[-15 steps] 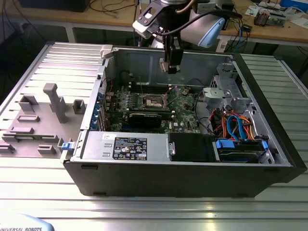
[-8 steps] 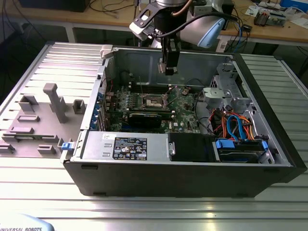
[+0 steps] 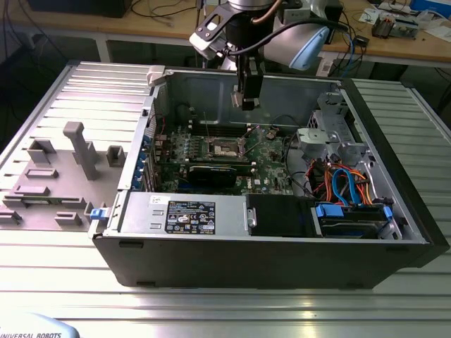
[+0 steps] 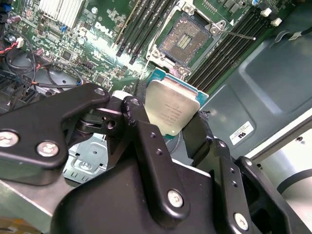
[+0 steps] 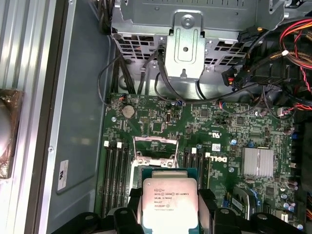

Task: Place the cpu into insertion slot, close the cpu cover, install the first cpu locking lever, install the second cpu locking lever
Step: 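Place the cpu into insertion slot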

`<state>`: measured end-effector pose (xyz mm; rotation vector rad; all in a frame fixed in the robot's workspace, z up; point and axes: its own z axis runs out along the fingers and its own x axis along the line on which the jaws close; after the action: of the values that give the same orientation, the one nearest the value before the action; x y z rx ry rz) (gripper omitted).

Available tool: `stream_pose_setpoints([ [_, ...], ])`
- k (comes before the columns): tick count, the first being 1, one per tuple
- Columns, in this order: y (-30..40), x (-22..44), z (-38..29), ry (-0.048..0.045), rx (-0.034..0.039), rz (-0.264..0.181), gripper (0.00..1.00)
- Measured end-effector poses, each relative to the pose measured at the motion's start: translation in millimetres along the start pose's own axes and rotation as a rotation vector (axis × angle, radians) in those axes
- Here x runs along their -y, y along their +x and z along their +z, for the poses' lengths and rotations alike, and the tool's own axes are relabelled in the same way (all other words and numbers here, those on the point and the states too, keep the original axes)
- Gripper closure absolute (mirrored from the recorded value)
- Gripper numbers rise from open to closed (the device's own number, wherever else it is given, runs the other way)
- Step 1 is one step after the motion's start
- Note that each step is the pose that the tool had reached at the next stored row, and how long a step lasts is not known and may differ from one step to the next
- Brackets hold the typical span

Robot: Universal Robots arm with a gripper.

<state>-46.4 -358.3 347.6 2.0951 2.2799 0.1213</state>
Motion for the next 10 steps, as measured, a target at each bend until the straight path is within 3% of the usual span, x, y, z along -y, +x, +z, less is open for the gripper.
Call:
stream_pose_setpoints([
  [10,0.0,0.4,2.6,0.0000,0.0003,0.003,0.46],
])
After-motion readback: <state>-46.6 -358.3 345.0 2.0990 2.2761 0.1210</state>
